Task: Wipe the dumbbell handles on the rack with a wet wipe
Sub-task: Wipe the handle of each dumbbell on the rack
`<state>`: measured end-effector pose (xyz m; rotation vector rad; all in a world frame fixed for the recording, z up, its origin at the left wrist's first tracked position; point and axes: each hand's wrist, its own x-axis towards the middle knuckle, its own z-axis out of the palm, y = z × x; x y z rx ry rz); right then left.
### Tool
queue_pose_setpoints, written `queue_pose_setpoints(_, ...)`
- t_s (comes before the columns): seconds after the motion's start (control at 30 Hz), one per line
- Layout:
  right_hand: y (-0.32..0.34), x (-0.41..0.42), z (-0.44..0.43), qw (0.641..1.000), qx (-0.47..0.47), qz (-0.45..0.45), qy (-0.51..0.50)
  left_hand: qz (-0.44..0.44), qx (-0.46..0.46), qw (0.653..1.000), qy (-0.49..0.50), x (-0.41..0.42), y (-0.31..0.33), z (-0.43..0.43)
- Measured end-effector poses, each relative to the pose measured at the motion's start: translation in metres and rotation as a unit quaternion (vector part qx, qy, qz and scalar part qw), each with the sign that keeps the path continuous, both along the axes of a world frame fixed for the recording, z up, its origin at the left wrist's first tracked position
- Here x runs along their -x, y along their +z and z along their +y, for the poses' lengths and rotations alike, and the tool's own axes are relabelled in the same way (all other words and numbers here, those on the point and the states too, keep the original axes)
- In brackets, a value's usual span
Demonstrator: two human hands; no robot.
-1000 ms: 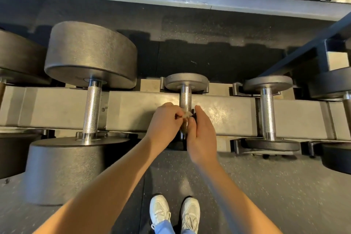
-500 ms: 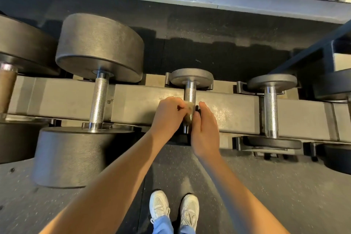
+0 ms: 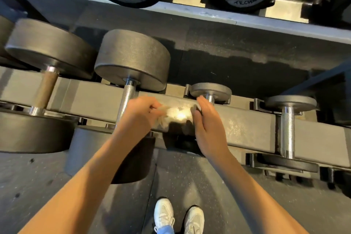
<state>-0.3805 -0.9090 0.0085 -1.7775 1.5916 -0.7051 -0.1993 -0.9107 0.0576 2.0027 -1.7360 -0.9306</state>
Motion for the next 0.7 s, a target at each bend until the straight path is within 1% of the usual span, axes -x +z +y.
queue_pose_setpoints(0.07, 0.021, -0.021, -0.016, 0.999, 0.007, -0.010, 0.036, -0.030, 0.056, 0.996, 0.061, -0.024, 0.006, -0.002)
queue_pose_setpoints(0.13, 0.040, -0.043, -0.035, 0.997, 0.006, -0.036, 0.071, -0.058, 0.120, 0.981, 0.141, -0.048, 0.005, -0.008)
queue_pose_setpoints(0.2, 0.053, -0.064, -0.057, 0.994, -0.010, -0.039, 0.099, -0.069, 0.142, 0.969, 0.189, -0.064, -0.003, -0.015)
queue_pose_setpoints(0.3, 0.060, -0.097, -0.084, 0.991, -0.012, 0.009, 0.130, -0.046, 0.120, 0.970, 0.206, -0.073, -0.017, -0.030)
queue_pose_setpoints(0.4, 0.051, -0.118, -0.085, 0.992, -0.031, 0.000, 0.126, -0.010, 0.061, 0.973, 0.223, -0.076, -0.025, -0.038)
queue_pose_setpoints(0.57, 0.041, -0.120, -0.081, 0.993, -0.015, -0.007, 0.118, -0.014, -0.046, 0.983, 0.178, -0.081, -0.023, -0.027)
queue_pose_setpoints(0.63, 0.042, -0.120, -0.083, 0.993, -0.019, -0.003, 0.121, 0.002, -0.056, 0.980, 0.189, -0.082, -0.022, -0.025)
queue_pose_setpoints(0.7, 0.041, -0.120, -0.082, 0.993, -0.018, -0.001, 0.120, 0.020, -0.042, 0.978, 0.202, -0.082, -0.024, -0.029)
